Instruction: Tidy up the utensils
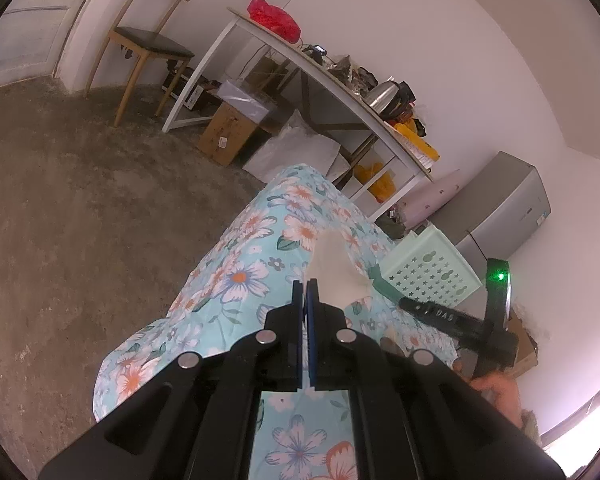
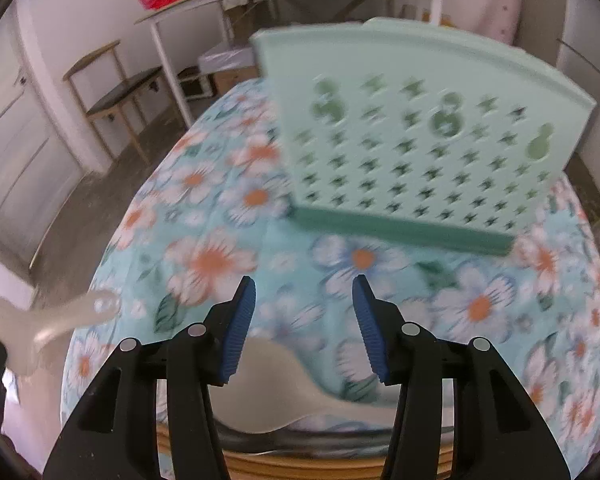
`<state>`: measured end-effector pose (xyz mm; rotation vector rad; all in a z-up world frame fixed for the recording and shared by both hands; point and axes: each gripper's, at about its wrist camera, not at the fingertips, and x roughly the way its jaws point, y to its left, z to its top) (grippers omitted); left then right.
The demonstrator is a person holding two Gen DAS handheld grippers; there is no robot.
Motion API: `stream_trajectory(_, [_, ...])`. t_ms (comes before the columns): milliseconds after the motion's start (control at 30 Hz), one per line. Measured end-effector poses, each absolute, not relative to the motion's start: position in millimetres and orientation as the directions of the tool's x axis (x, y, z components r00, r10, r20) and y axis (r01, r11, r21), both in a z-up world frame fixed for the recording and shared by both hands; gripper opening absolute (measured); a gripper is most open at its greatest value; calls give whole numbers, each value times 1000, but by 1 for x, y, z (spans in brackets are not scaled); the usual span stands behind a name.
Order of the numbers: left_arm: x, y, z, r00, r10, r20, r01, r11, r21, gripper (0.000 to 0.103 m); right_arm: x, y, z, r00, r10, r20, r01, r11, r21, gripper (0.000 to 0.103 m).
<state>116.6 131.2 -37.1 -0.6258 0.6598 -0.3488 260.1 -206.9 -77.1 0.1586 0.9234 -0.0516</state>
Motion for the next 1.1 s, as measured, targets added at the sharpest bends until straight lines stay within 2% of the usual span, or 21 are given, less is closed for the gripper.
stream_trajectory(133, [116,132,-37,744,-486,-459,106,764,-636,1,252,-218,-68,621,35,-783,127,981,144,47])
stream_trajectory(267, [116,130,-38,743,-486,-460,109,766,-634,1,233,-219,-60,630,90,-771,63,984,166,47])
stream_trajectory(467, [116,130,-38,742,-487,-461,107,764,-636,1,211,-211,-78,532,188,-826,-77,982,174,49])
stream_trajectory(633, [117,129,-38,740,-485,-466,106,768,-631,1,210,-196,-91,485,140,-863,-182,982,57,52])
stream_trajectory(700, [117,128,-38,742,-482,-466,106,770,-629,1,213,-191,-93,482,119,-868,-210,978,17,60])
stream_trajectory(867, [117,131,-39,743,-479,-467,101,770,-630,1,230,-190,-106,463,65,-884,-214,976,-40,60])
stream_trajectory(1100, [118,136,-43,739,-474,-478,89,773,-628,1,239,-200,-104,519,-5,-855,-153,983,-99,60])
